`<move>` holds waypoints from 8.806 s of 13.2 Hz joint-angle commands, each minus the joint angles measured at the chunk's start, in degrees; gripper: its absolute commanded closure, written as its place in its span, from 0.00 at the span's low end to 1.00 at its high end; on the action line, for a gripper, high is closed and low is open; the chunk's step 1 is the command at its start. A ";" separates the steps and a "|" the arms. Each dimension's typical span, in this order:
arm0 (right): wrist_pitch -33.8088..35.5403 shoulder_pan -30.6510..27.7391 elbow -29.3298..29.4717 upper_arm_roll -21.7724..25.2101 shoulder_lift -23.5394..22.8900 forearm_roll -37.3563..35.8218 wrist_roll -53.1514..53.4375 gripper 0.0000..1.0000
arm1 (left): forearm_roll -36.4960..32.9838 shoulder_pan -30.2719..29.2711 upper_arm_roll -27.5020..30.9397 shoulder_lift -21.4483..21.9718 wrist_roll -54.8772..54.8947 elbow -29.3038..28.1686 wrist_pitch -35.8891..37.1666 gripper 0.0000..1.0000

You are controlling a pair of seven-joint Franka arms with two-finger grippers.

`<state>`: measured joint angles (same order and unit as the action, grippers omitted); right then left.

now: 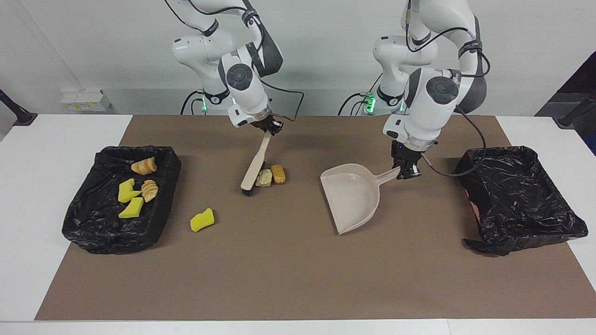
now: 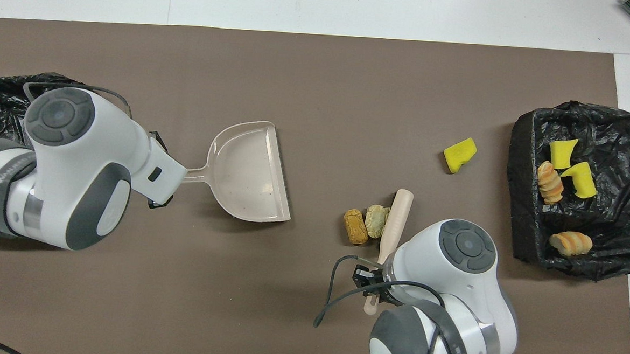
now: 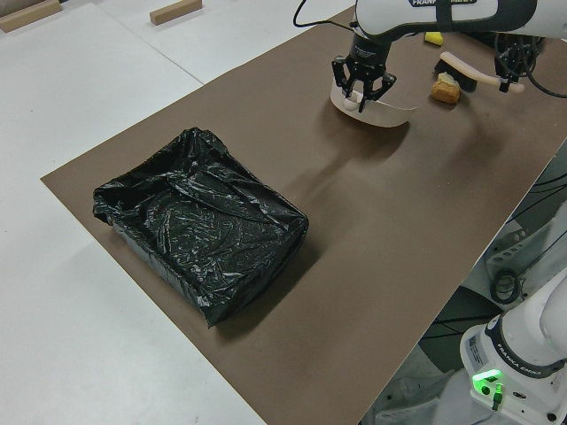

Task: Sweep and dump trash in bin
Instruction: 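Pull the dustpan near the bread while the right gripper sweeps bread in, then brush the bread chunks into the dustpan with the right gripper, then sweep the yellow sponge into the dustpan with the right gripper, then lift the loaded dustpan with the left gripper while the right gripper withdraws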

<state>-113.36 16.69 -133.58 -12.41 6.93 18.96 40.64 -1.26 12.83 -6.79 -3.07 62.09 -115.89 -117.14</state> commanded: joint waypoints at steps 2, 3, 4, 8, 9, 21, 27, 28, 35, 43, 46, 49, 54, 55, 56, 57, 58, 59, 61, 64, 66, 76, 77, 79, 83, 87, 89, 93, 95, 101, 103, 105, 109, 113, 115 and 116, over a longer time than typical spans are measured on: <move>-0.55 3.69 2.88 -0.07 -3.76 2.48 0.59 1.00 | -1.21 3.07 0.55 6.49 -0.57 -10.13 -5.37 1.00; -0.54 4.39 3.67 -0.07 -4.20 3.62 0.50 1.00 | -1.21 3.69 0.63 6.67 -1.18 -10.75 -5.55 1.00; -0.98 5.97 4.03 -0.07 -4.81 4.33 -0.29 1.00 | -1.21 3.78 0.55 6.50 -1.88 -10.94 -5.55 1.00; -7.03 14.84 5.26 -0.07 -7.71 7.84 -0.29 1.00 | -1.21 2.99 0.64 6.67 -2.50 -12.25 -5.46 1.00; -8.44 15.64 5.44 -0.07 -7.81 9.16 -0.29 1.00 | -1.21 2.90 0.64 6.67 -3.55 -12.69 -5.64 1.00; -7.49 20.58 10.53 -0.07 -7.72 1.87 -14.42 1.00 | 3.80 -1.93 0.55 5.71 -14.02 -14.98 -10.91 1.00; -6.09 18.55 12.29 0.46 -6.93 1.87 -17.96 1.00 | 7.41 -1.85 0.63 5.18 -15.42 -14.89 -12.50 1.00; -5.56 18.46 12.29 0.46 -6.41 1.70 -17.96 1.00 | 7.41 -1.84 0.64 5.27 -15.42 -14.89 -12.50 1.00; 8.57 12.94 13.96 0.72 -1.13 -6.02 -17.43 1.00 | 7.15 -1.14 0.64 5.18 -14.29 -14.80 -12.14 1.00; 15.54 -2.18 10.01 0.64 -0.51 -19.65 -14.89 1.00 | -1.03 5.97 0.37 3.60 -14.45 -13.31 -14.52 1.00; 14.75 -6.48 9.83 0.55 -1.12 -25.78 -14.62 1.00 | -1.03 6.15 0.37 3.60 -17.26 -13.31 -14.52 1.00; 11.34 -11.83 9.83 0.55 -2.53 -31.33 -16.45 1.00 | -1.03 5.80 0.37 3.69 -18.85 -13.31 -14.34 1.00; 1.94 -19.58 10.10 0.55 -9.20 -41.08 -24.55 1.00 | -1.03 5.80 0.37 3.69 -18.94 -13.31 -14.34 1.00; 1.13 -20.55 10.62 0.55 -10.34 -43.19 -24.64 1.00 | -1.03 5.80 0.37 3.69 -18.94 -13.31 -14.34 1.00; 1.04 -21.08 10.80 0.37 -10.62 -43.56 -24.73 1.00 | -1.03 5.80 0.37 3.69 -18.94 -13.31 -14.34 1.00; 1.21 -20.74 10.80 0.29 -10.53 -43.30 -24.64 1.00 | -0.94 5.80 0.37 3.69 -19.03 -13.31 -14.34 1.00; 1.21 -20.48 10.80 0.20 -10.88 -42.95 -24.64 1.00 | -1.03 5.80 0.37 3.69 -19.03 -13.31 -14.34 1.00; 2.08 -20.12 10.71 0.02 -11.40 -42.34 -24.64 1.00 | -1.03 5.80 0.37 3.69 -19.03 -13.31 -14.25 1.00; 5.59 -16.45 11.23 0.02 -11.23 -36.83 -24.73 1.00 | -0.94 5.71 0.37 3.69 -19.03 -13.31 -14.17 1.00; 7.72 -13.88 11.86 0.02 -10.89 -24.80 -24.64 1.00 | -0.94 5.71 0.37 3.69 -19.03 -13.40 -14.08 1.00; 8.60 -10.65 12.03 0.02 -10.71 -20.38 -24.64 1.00 | -0.94 5.63 0.37 3.69 -19.03 -13.40 -13.99 1.00; -0.88 4.74 14.40 -0.07 -13.86 2.12 -15.51 1.00 | 0.73 5.63 0.37 4.39 -22.02 -13.31 -7.40 1.00; -2.46 6.06 14.40 -0.07 -14.22 2.83 -15.32 1.00 | 0.73 5.63 0.37 4.39 -22.02 -13.31 -7.49 1.00; -3.09 7.12 14.84 -0.07 -14.22 4.24 -15.23 1.00 | 0.73 5.54 0.37 4.30 -22.19 -13.22 -7.66 1.00; -3.01 8.61 15.72 -0.07 -14.22 4.60 -15.23 1.00 | 2.05 2.46 0.72 3.69 -23.33 -12.43 -8.10 1.00; -2.04 8.62 16.25 0.02 -12.65 4.60 -15.32 1.00 | 3.36 0.88 0.72 3.69 -25.70 -12.43 -8.19 1.00; -0.90 8.18 16.25 0.11 -11.07 4.51 -15.23 1.00 | 4.77 0.71 0.72 3.60 -26.23 -12.52 -8.89 1.00; -0.72 8.18 16.25 0.11 -6.06 3.90 -15.59 1.00 | 9.69 -0.53 0.72 3.42 -26.32 -12.52 -9.86 1.00; 1.20 9.23 15.90 -0.06 -4.04 3.28 -14.62 1.00 | 11.35 -0.61 0.72 3.42 -27.02 -12.61 -10.64 1.00; 1.04 15.82 11.25 -0.15 0.88 -1.02 -2.84 1.00 | 14.18 -4.30 0.81 4.91 -28.96 -12.26 -13.99 1.00; 0.86 18.44 9.66 -0.24 0.72 -3.21 0.38 1.00 | 14.09 -4.48 0.90 5.97 -29.92 -11.99 -14.16 1.00; -1.15 19.87 7.65 -0.24 0.80 -3.84 2.87 1.00 | 13.83 -6.14 0.99 7.11 -29.84 -11.90 -14.96 1.00; -6.17 24.96 4.04 -0.33 -0.42 -3.84 6.39 1.00 | 12.68 -7.12 0.90 8.43 -29.66 -12.25 -15.93 1.00; -7.66 29.88 3.77 -0.33 -3.50 -7.86 12.70 1.00 | 12.68 -7.38 0.90 6.07 -29.66 -13.57 -15.22 1.00; -8.01 30.15 2.80 -0.33 -3.32 -8.67 12.98 1.00 | 12.59 -8.17 0.81 6.06 -30.10 -13.92 -14.52 1.00; -8.89 30.24 2.45 -0.33 -3.41 -8.76 12.98 1.00 | 12.59 -7.48 0.81 5.97 -31.49 -14.97 -14.60 1.00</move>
<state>-120.25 47.05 -130.00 -12.85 3.00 11.77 52.47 11.91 5.85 -5.37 2.62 32.58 -129.38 -131.81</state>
